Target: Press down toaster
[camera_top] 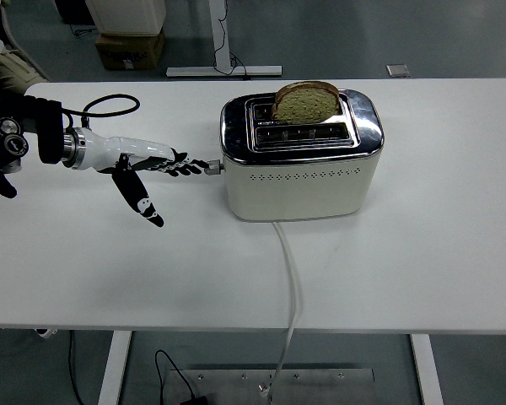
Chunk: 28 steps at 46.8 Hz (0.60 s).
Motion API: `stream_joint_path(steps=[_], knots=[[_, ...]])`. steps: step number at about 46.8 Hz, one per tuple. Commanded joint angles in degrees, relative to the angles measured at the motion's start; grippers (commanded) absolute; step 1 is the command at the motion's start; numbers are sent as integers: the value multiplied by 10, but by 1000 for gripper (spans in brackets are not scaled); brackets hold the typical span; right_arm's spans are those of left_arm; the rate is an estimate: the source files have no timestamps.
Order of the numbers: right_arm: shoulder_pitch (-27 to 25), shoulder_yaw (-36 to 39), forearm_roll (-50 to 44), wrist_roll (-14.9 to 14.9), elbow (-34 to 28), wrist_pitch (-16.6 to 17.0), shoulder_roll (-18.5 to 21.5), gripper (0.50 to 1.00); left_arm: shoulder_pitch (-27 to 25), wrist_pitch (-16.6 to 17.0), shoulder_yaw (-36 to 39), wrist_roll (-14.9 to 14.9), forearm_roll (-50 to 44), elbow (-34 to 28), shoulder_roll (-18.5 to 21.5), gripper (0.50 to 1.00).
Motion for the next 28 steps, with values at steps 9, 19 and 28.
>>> stream_joint_path(steps=[9,19,28], knots=[[0,-1,0,0,0,0,0,998,4,0,3,0,0,20,-18,1000],[0,0,0,0,0,0,0,998,6,0,3,0,-1,36,-30,1000],[0,0,0,0,0,0,0,998,13,0,3,0,-1,43,-37,1000]])
